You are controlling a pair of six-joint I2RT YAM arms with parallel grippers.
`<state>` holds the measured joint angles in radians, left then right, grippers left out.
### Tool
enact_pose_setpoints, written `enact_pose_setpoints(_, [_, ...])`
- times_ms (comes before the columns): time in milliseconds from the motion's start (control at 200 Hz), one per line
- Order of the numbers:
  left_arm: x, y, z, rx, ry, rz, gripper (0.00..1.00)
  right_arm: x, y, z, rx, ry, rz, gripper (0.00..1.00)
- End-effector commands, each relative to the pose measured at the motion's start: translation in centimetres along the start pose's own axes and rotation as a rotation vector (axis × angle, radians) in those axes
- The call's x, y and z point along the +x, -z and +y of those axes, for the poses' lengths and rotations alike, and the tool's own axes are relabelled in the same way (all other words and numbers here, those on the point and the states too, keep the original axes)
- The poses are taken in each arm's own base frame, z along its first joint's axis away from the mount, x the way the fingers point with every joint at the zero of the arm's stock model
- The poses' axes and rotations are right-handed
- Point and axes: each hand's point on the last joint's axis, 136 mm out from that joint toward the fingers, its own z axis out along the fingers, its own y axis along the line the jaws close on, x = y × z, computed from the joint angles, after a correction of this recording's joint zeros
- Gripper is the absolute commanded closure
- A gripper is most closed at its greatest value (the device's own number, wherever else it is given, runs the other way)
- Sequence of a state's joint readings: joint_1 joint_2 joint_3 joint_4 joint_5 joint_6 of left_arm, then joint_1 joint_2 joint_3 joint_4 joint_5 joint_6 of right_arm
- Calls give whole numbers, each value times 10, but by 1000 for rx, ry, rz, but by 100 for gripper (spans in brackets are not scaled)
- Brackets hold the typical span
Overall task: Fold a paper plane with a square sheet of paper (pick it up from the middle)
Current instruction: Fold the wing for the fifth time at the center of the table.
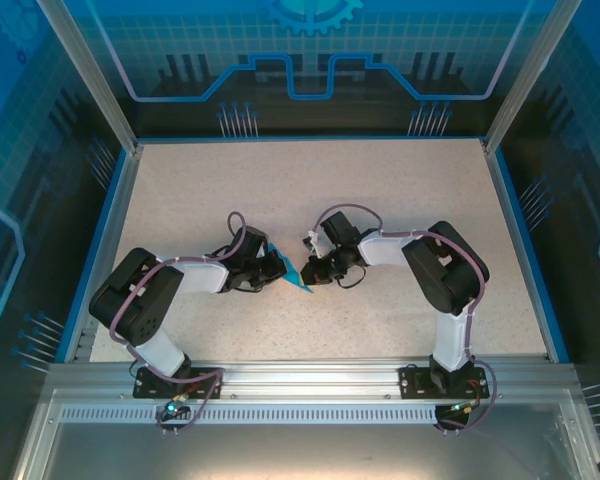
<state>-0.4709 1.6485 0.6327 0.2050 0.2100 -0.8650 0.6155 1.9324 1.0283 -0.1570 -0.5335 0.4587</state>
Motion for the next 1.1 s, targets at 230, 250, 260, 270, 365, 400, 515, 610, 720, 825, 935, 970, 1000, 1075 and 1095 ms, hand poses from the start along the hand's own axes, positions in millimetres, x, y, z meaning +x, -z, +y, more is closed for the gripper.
enact_pose_setpoints(230, [3, 0, 38, -161, 67, 3, 93, -2, 20, 15, 48, 6, -34, 88])
enact_pose_setpoints(250, [4, 0, 38, -161, 68, 3, 93, -3, 22, 17, 49, 15, -41, 88])
enact_pose_setpoints(260, [4, 0, 38, -162, 68, 4, 93, -4, 23, 19, 50, 20, -46, 88])
enact_pose_setpoints(270, [4, 1, 38, -163, 70, 4, 93, -4, 24, 20, 50, 23, -48, 87])
enact_pose_setpoints(365, [4, 0, 38, -165, 71, 8, 92, -5, 28, 30, 65, 58, -70, 86])
enact_pose_setpoints(400, [3, 1, 37, -165, 73, 7, 92, -4, 28, 31, 71, 65, -67, 86])
enact_pose_setpoints(515, [4, 1, 37, -172, 79, 12, 92, 3, 20, 36, 69, 86, -38, 86])
enact_pose_setpoints(610, [4, 1, 37, -176, 79, 14, 92, 7, 12, 35, 71, 89, -14, 87])
enact_pose_setpoints(720, [3, 1, 37, -180, 82, 15, 92, 10, 5, 27, 89, 70, 11, 89])
enact_pose_setpoints(825, [2, 2, 37, -182, 83, 15, 92, 11, 1, 18, 126, 53, 25, 90])
enact_pose_setpoints(935, [2, 2, 36, -186, 83, 17, 92, 11, -1, 9, 145, 34, 28, 90])
enact_pose_setpoints(970, [2, 2, 36, -187, 82, 15, 92, 11, 0, 6, 150, 28, 28, 90])
enact_pose_setpoints(1000, [2, 2, 37, -188, 82, 15, 92, 10, 0, 5, 151, 23, 26, 90])
enact_pose_setpoints(1075, [1, 1, 36, -189, 82, 16, 92, 11, 0, 1, 152, 12, 24, 91])
enact_pose_setpoints(1095, [2, 1, 36, -190, 81, 17, 92, 11, 0, 0, 152, 7, 25, 91])
